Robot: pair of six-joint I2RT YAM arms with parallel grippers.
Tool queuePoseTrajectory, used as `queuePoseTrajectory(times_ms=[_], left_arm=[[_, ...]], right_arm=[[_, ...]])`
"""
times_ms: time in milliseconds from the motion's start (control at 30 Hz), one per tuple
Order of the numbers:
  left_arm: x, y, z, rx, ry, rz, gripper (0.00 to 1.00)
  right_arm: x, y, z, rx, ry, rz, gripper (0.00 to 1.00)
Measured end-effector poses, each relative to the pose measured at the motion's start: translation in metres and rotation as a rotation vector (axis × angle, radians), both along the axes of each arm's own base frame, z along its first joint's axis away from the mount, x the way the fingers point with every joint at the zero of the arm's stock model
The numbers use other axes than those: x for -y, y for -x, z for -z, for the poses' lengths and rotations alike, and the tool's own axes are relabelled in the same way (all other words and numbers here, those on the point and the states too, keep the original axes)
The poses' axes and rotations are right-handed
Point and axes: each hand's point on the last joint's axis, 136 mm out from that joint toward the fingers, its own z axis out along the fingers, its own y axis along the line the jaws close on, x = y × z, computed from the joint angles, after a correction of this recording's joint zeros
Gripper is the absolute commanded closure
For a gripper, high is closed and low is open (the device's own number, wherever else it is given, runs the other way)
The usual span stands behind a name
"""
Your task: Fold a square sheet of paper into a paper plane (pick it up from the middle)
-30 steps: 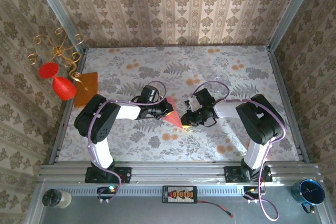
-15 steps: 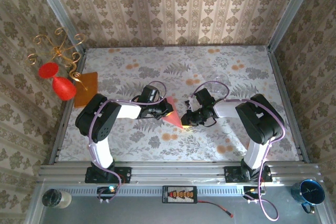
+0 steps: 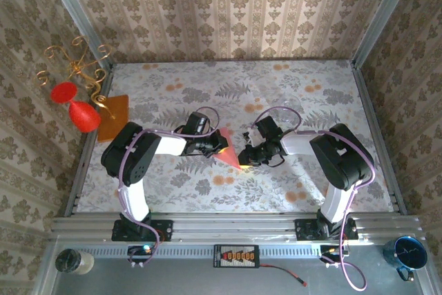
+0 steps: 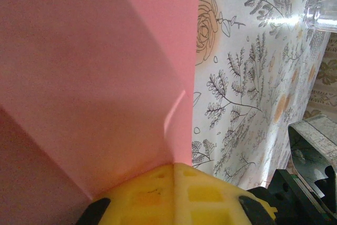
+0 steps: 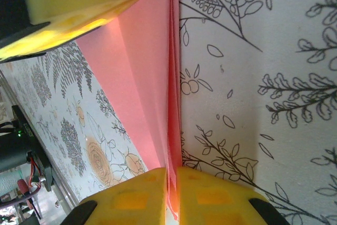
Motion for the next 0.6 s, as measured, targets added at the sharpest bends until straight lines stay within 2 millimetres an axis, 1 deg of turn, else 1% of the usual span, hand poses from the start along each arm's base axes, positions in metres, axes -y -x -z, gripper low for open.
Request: queuePoseTrajectory(times_ms=[300,500,600], left_arm=[[-0.0005,-0.0003,0.0009,-0.012,0.001,0.005,0.95],[-0.001,-0.0004,0.0021,-0.029,-0.033,0.02,0.95],[-0.0011,-0.0004,0.0027,-0.034,-0.052,0.031,0.95]], right_arm=[[0.0,0.0,-0.0001,0.0,0.0,0.0,0.84],[-0.0011,-0.0002,-0.0047,0.015,0.006,0.005,0.78],[0.004,0.0014,-0.0094,0.022,0.028,0.03,0.75]])
